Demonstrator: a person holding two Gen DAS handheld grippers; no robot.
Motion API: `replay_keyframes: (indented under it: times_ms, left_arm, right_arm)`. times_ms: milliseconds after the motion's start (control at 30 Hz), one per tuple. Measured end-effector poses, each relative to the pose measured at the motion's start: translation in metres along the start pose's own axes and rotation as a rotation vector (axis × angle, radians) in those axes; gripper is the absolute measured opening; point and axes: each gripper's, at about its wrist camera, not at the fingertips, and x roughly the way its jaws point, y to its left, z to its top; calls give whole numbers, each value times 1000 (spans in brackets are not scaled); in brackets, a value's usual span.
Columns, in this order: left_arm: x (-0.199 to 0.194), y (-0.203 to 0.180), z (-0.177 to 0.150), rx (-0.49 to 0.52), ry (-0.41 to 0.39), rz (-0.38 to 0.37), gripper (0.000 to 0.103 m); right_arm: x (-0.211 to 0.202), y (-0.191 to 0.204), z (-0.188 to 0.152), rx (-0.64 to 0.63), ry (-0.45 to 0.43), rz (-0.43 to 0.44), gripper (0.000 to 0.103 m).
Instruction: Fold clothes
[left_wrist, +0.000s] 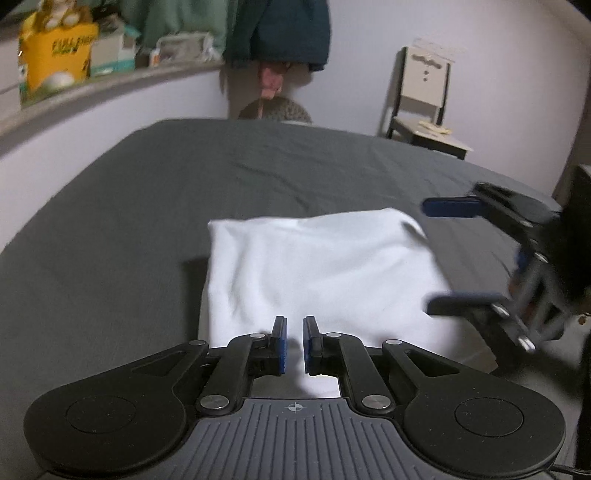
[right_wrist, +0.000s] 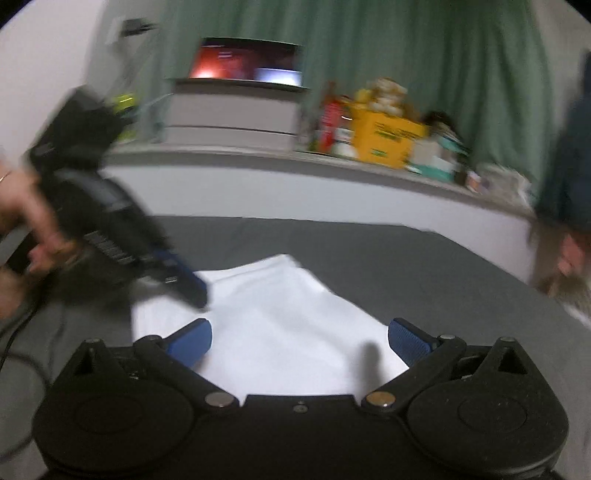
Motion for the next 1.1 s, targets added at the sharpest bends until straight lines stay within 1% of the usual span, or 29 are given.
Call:
replay_keyframes:
  times_ms: [33, 67, 133, 200, 233, 367, 433, 467, 533, 567, 600, 633, 667, 733, 833, 933, 1000, 1100]
  left_arm:
    - [3, 0, -1, 2, 18, 0, 8]
    - [6, 0, -3, 3, 38, 4, 8]
    - [7, 3, -8, 7, 40, 4, 10]
    - [6, 6, -10, -3, 36, -5, 10]
    - [5, 8, -9, -15, 39, -3, 10]
    - [1, 13, -6, -65, 48, 10, 10]
    - [-3, 18, -5, -110, 38, 22, 11]
    - [-6, 23, -4, -145, 19, 19, 13]
    - [-10, 32, -5, -220, -12, 13, 31]
    - [-11, 37, -5, -265, -21, 11, 38]
    - [-11, 41, -5, -307, -24, 12, 56]
    - [-11, 44, -5, -345, -29, 15, 66]
    - [-13, 47, -5, -369, -37, 21, 75]
    - [-14, 50, -4, -399, -39, 36, 75]
    - [-15, 55, -4, -449, 4, 84, 75]
    - [-14, 70, -9, -593, 49, 81, 75]
    - [-12, 79, -18, -686, 78, 74, 75]
    - [-6, 88, -28, -774, 118, 55, 75]
  right_arm:
    - [7, -2, -2, 23, 23, -5, 103]
    - [14, -1, -5, 17, 44, -22, 103]
    - [26, 3, -11, -6, 80, -56, 103]
    - [29, 11, -14, -81, 92, -85, 103]
    - [30, 14, -15, -99, 96, -94, 103]
    - [24, 9, -11, -86, 104, -90, 103]
    - [17, 2, -9, -29, 104, -101, 103]
    - [13, -1, -8, -1, 105, -106, 103]
    - [5, -8, -6, 56, 105, -116, 103]
    - [2, -12, -5, 85, 105, -122, 103]
    - [-2, -15, -4, 113, 105, -127, 103]
    - [-6, -18, -3, 142, 105, -132, 103]
    - [-9, -22, -2, 170, 104, -137, 103]
    - [-17, -29, 0, 227, 104, -148, 103]
    - [-17, -43, -2, 316, 108, -148, 103]
    - [-14, -59, -7, 454, 122, -133, 103]
    - [-13, -72, -13, 591, 130, -108, 103]
    - [-9, -85, -24, 754, 153, -54, 103]
